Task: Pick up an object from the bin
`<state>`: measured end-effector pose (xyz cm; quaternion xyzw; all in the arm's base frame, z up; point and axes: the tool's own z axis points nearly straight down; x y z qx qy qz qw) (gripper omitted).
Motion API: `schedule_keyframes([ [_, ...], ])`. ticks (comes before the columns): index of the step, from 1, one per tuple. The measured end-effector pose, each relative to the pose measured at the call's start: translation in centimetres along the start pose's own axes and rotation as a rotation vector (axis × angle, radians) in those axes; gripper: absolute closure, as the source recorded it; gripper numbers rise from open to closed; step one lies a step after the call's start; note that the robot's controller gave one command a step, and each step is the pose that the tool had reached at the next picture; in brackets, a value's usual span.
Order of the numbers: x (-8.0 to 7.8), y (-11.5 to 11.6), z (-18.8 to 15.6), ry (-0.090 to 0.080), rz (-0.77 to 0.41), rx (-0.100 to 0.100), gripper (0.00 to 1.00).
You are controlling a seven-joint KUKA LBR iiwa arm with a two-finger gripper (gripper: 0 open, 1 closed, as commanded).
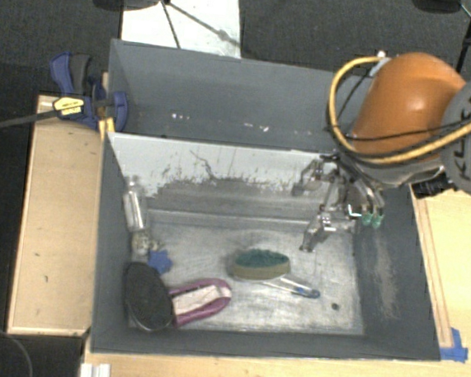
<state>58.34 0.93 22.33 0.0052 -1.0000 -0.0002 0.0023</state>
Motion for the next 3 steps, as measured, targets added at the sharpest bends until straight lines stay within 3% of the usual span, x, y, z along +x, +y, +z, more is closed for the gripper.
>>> schedule_keyframes([
  [1, 6.5, -1.2, 15.2, -0.016, -0.151, 0.001, 0.0],
  [2, 6.3, -1.2, 14.9, -0.021, -0.151, 0.001, 1.0],
  [3, 7.7, -11.4, -1.8, -0.014, -0.402, 0.007, 1.0],
])
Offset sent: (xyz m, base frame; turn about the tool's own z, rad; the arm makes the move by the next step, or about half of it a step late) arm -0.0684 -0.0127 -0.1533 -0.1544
